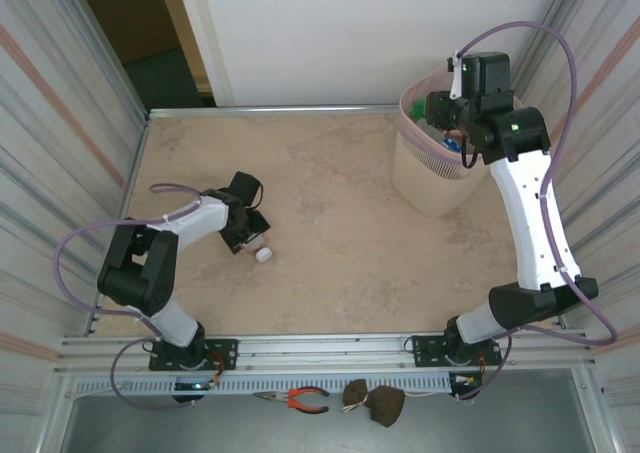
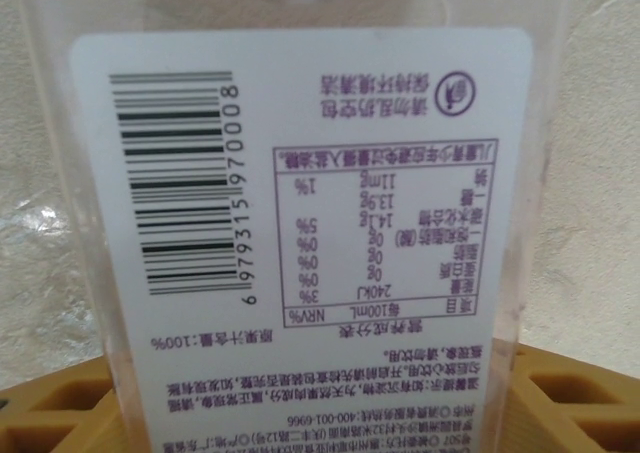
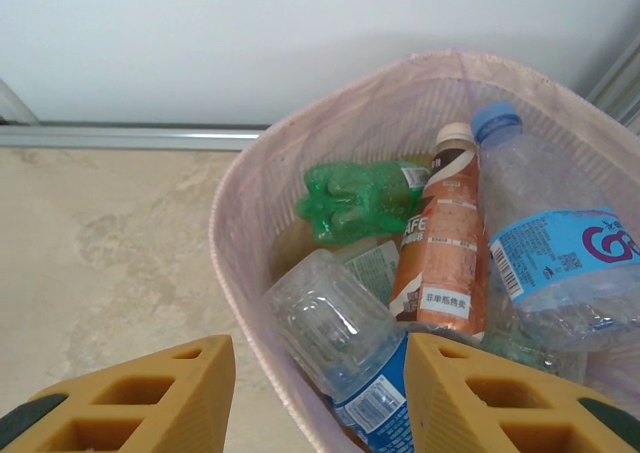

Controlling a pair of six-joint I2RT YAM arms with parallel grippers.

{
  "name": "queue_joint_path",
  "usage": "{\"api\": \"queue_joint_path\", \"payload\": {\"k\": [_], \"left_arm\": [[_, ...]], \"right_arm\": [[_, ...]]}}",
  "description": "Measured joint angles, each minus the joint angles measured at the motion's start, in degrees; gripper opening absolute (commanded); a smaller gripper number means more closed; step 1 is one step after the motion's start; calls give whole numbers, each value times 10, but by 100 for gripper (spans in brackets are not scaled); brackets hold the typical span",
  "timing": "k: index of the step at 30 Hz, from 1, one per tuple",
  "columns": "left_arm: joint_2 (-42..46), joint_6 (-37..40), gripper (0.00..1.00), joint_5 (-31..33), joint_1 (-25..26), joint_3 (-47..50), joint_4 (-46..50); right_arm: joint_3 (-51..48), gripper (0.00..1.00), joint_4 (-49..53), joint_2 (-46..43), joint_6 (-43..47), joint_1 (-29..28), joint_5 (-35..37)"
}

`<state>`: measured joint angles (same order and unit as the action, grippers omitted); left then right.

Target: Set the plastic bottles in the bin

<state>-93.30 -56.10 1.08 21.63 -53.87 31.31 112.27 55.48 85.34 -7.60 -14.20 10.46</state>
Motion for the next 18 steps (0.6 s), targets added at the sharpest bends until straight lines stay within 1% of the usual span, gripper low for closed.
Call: {"api": "queue_joint_path", "payload": {"k": [5, 10, 14, 18], "left_arm": [[16, 42, 61, 5, 9, 0, -3], [70, 121, 61, -2, 19, -9, -38], [120, 191, 60, -29, 27, -16, -95], [162, 254, 59, -81, 33, -17, -156]], "right_arm": [[-2, 49, -1, -2, -14, -7, -15], [-42, 53, -11, -30, -41, -15, -64], [-87, 56, -26, -57, -72, -21, -119], [-121, 61, -49, -70, -101, -45, -166]]}}
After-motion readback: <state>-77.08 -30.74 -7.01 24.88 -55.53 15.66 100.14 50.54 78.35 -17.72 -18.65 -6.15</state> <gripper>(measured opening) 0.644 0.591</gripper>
